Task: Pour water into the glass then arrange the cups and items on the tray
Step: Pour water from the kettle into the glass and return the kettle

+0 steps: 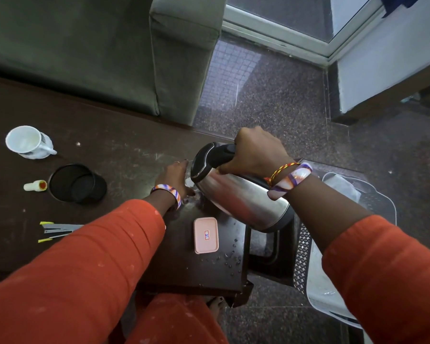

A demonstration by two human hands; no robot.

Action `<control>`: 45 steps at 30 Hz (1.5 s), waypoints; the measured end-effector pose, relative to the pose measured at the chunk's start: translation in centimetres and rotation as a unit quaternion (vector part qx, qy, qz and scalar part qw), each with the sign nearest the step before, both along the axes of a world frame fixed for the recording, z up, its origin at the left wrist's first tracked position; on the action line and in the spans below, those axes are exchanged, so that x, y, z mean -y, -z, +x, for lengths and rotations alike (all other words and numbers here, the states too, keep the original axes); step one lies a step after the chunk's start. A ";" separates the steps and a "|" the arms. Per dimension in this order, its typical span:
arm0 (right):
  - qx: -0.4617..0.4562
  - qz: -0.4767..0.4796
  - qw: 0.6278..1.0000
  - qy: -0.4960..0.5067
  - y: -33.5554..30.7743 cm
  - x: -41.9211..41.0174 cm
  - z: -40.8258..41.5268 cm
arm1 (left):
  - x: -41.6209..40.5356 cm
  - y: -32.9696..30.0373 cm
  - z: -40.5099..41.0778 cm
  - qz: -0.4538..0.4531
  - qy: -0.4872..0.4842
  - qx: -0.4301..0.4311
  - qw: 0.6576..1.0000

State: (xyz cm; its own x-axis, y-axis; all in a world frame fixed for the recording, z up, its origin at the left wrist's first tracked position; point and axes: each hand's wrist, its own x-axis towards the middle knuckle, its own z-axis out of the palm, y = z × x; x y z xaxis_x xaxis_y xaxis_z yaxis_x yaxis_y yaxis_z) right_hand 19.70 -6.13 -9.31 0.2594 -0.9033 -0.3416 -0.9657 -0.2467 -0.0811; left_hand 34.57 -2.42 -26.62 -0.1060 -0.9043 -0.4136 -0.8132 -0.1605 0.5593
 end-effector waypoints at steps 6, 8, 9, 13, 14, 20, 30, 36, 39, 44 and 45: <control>0.002 0.003 1.000 0.002 0.0 0.1 0.2 | 0.0 0.4 0.1 0.008 -0.001 0.002 1.000; 0.001 0.004 1.000 0.003 0.0 0.2 0.2 | -0.1 0.5 0.1 0.010 -0.006 0.001 1.000; -0.001 0.005 1.000 0.003 0.0 0.2 0.2 | -0.1 0.5 0.1 0.012 -0.009 -0.001 1.000; -0.010 0.020 1.000 0.005 -0.1 0.3 0.1 | -0.2 0.6 0.2 0.017 -0.022 -0.011 1.000; -0.011 0.024 1.000 0.008 -0.2 0.3 0.1 | -0.3 0.6 0.2 0.018 -0.030 -0.018 0.999; -0.014 0.030 0.999 0.019 -0.3 0.3 0.0 | -0.5 0.6 0.1 0.015 -0.041 -0.028 0.999; -0.006 0.025 0.999 0.024 -0.4 0.5 0.0 | -0.6 0.1 0.1 0.007 -0.042 -0.031 0.999; -0.006 0.035 0.999 0.021 -0.4 0.5 0.1 | -0.6 -0.1 0.1 0.007 -0.036 -0.024 0.999; -0.005 0.037 0.999 0.019 -0.5 0.5 0.1 | -0.6 -0.1 0.1 0.006 -0.030 -0.024 0.999; -0.005 0.039 0.999 0.022 -0.7 0.3 0.1 | -0.6 -0.3 0.2 0.010 -0.021 -0.020 1.000; -0.003 0.039 0.999 0.024 -0.7 0.3 0.1 | -0.6 -0.3 0.2 0.011 -0.019 -0.020 1.000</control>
